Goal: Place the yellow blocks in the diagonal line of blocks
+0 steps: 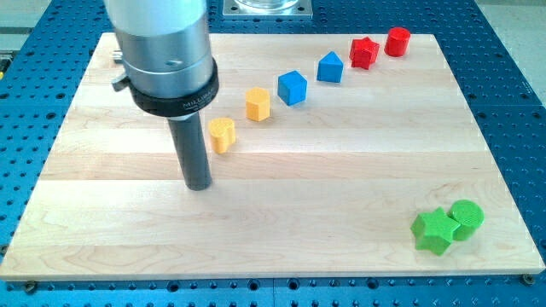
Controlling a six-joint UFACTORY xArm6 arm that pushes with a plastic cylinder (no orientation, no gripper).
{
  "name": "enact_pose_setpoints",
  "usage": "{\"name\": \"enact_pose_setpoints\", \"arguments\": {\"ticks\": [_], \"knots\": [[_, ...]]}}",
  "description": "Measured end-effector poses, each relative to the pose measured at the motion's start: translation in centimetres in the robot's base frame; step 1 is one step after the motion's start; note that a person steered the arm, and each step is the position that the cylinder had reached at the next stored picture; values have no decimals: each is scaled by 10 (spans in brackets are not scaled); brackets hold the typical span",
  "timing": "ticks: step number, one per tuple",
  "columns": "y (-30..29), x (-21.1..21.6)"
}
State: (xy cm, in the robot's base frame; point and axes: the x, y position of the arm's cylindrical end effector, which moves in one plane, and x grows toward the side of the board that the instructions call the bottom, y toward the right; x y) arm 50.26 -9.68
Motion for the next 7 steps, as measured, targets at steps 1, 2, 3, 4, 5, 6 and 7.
{"name": "enact_pose_setpoints", "arguments": {"ticks": [1, 2, 3, 4, 5, 6, 7], "knots": [[15, -23], [31, -34], [42, -42], [66, -22], [204, 4], [350, 2], [396, 55]]}}
